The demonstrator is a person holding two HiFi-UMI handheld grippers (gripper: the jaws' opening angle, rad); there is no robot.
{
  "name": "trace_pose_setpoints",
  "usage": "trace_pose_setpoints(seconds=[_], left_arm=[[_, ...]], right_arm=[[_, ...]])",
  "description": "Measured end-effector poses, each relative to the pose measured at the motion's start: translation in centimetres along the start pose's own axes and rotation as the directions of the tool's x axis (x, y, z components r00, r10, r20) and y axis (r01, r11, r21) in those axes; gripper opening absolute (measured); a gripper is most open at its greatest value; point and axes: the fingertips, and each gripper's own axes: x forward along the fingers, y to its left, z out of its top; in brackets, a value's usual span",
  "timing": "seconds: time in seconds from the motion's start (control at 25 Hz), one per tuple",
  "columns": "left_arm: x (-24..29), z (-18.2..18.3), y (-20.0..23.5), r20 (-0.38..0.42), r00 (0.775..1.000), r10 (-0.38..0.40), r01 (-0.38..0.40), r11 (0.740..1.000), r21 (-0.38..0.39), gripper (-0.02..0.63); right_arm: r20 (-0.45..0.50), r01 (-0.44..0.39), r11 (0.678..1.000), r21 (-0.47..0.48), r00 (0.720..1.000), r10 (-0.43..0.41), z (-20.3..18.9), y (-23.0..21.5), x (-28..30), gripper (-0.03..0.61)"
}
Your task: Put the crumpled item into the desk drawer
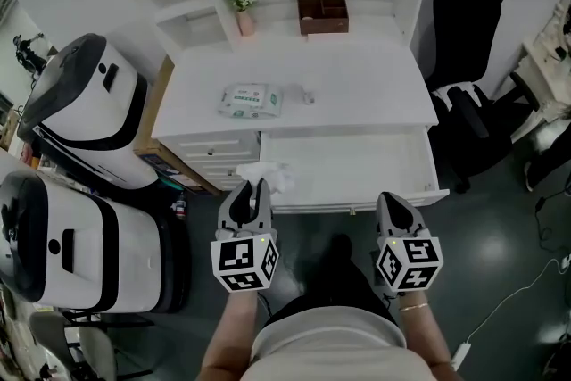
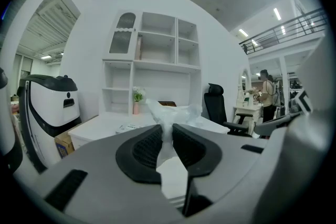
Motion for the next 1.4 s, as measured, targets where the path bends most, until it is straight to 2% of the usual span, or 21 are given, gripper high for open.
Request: trace_pose_setpoints(seconds=[0.48,0.8,1.04,1.4], left_arm=[[7.8,-1.0,-1.4,-0.054,0.999,-0.003,0.003,1.000,0.008,0.058],[11.6,-3.7,-2.5,-0.148,0.989,-0.007,0.013,0.999,0.040,0.058],[13.2,-6.9,-2.2,-0.234,0.972,-0.005,0.015,0.999,0.043,0.058],[15.8,-11.7,-2.3,-0.367,0.930,-0.010,0.025,0.999,0.034,0.058]], right_arm=[[-0.033,-0.016,1.000,-0.002,0.999,0.015,1.6,-3.3,5.2,0.002],[-0.046,-0.017,1.000,0.003,0.999,0.017,2.8,-4.9,7.7,0.002],[-0.050,-0.022,1.000,0.016,0.998,0.023,3.1,-5.4,8.7,0.002],[-0.065,-0.037,0.999,0.008,0.997,0.038,3.4,-5.5,10.0,0.002]])
